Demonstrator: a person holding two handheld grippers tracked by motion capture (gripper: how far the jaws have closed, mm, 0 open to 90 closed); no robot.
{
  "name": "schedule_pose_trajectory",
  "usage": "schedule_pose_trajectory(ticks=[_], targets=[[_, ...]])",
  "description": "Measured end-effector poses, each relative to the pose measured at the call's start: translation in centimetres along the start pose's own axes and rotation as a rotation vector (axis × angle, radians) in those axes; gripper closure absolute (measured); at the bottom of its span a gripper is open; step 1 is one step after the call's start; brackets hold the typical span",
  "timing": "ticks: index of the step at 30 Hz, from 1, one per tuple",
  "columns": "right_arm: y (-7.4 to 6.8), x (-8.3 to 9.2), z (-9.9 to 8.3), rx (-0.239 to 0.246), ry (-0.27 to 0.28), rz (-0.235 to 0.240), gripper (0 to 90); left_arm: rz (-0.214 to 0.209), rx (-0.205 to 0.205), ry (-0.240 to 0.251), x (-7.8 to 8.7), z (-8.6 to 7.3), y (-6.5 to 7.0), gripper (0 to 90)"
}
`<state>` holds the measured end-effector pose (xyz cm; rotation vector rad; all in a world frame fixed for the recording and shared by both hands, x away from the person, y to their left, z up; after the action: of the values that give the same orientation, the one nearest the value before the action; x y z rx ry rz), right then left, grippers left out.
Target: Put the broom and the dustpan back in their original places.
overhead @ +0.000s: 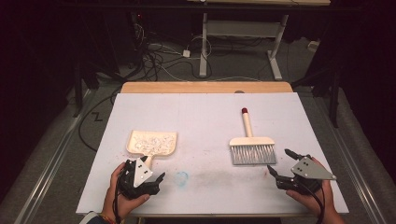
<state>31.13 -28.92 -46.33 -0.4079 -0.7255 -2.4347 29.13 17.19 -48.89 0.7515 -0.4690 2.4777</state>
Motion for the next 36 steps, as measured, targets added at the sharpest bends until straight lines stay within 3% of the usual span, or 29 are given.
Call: schedule_pose_trajectory(ticks=[2, 8, 19, 36], targets=[[0.06, -0.11, -0.56, -0.024, -0.018, 0.011, 21.5, -0.001, 0.002, -0.004, -0.05, -0.12, -0.05, 19.3], [-0.3, -0.18, -0.46, -0.002, -0.029, 0.001, 21.5, 0.015, -0.005, 0.004, 0.02, 0.01, -0.14, 19.1], [-0.33, 0.26, 0.21, -0.007, -0.002, -0.003, 21.4, 0.017, -0.024, -0.003, 0.0, -0.14, 0.03, 18.1], [-0.65, 0.39, 0.18, -0.011, -0.007, 0.009, 21.4, 0.044, -0.016, -0.005, -0.19, 0.09, -0.13, 18.0]])
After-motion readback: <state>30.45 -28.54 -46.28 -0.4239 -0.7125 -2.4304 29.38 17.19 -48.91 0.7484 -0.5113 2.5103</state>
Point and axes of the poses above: each handheld gripper's, and its own axes: x roughly backward along the jaws, z roughly out of its top, y roughly to its right, the point moved 3 cm from there along -x, roughly forward along the jaws, and after that the axes turned 7 degrees about x, right-handed, at the moved point
